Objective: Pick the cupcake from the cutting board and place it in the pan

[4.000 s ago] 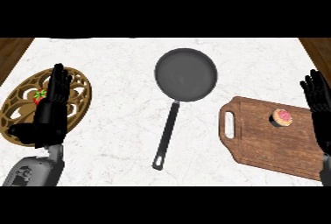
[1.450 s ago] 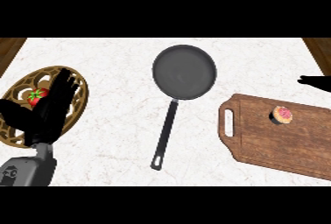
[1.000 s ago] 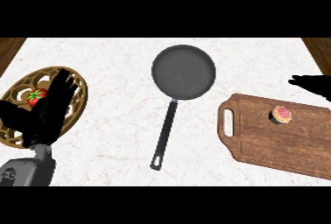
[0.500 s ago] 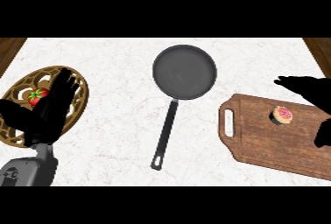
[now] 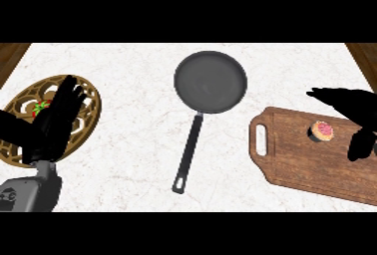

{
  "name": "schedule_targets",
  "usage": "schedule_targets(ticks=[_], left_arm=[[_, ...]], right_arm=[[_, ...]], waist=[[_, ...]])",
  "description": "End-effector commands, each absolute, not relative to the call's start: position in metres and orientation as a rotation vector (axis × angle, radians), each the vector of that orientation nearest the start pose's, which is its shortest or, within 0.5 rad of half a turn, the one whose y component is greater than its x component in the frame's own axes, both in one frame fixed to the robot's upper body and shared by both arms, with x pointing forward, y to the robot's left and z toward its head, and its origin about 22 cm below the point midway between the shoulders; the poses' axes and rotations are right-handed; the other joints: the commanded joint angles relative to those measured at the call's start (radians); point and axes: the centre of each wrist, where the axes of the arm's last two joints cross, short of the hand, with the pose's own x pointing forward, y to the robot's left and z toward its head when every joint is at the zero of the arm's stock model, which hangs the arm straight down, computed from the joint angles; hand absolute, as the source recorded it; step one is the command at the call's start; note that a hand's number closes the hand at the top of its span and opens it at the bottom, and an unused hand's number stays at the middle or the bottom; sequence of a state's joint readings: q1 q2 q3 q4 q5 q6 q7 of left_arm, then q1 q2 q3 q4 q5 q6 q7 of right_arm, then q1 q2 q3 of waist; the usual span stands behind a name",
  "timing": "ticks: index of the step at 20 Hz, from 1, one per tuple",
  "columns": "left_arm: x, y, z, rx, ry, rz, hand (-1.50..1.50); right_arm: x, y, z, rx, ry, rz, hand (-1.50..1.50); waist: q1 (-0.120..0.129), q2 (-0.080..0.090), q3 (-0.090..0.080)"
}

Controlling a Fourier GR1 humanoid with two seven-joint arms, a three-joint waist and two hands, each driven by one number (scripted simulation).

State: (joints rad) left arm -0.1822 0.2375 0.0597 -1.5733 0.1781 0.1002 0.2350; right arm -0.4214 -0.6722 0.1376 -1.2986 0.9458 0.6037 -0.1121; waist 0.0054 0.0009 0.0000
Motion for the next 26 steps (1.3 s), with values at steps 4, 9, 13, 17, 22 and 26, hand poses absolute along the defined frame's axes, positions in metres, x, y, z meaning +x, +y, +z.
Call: schedule_targets(ticks=[4, 9, 13, 17, 22, 26], left_arm=[[0.281, 0.284, 0.06, 0.105, -1.51, 0.045, 0.0], [0.271, 0.27, 0.057, 0.084, -1.517, 0.036, 0.0], [0.288, 0.261, 0.058, 0.097, -1.516, 0.043, 0.0], [0.278, 0.275, 0.057, 0.106, -1.498, 0.03, 0.0], [0.279, 0.276, 0.045, 0.089, -1.512, 0.051, 0.0], [0.287, 0.25, 0.051, 0.096, -1.518, 0.026, 0.0]], right_arm=[[0.32, -0.319, 0.09, -0.76, -0.9, 1.598, -1.5], [0.357, -0.343, 0.084, -0.741, -0.904, 1.594, -1.5], [0.339, -0.338, 0.056, -0.723, -0.922, 1.589, -1.5], [0.352, -0.349, 0.054, -0.682, -0.879, 1.603, -1.5], [0.353, -0.33, 0.044, -0.65, -0.987, 1.667, 1.5], [0.367, -0.333, 0.039, -0.653, -1.029, 1.628, 1.5]], waist=[[-0.008, -0.002, 0.0], [0.004, 0.0, 0.0], [-0.005, 0.0, 0.0], [0.002, 0.0, 0.0], [-0.001, 0.0, 0.0], [0.001, 0.001, 0.0]])
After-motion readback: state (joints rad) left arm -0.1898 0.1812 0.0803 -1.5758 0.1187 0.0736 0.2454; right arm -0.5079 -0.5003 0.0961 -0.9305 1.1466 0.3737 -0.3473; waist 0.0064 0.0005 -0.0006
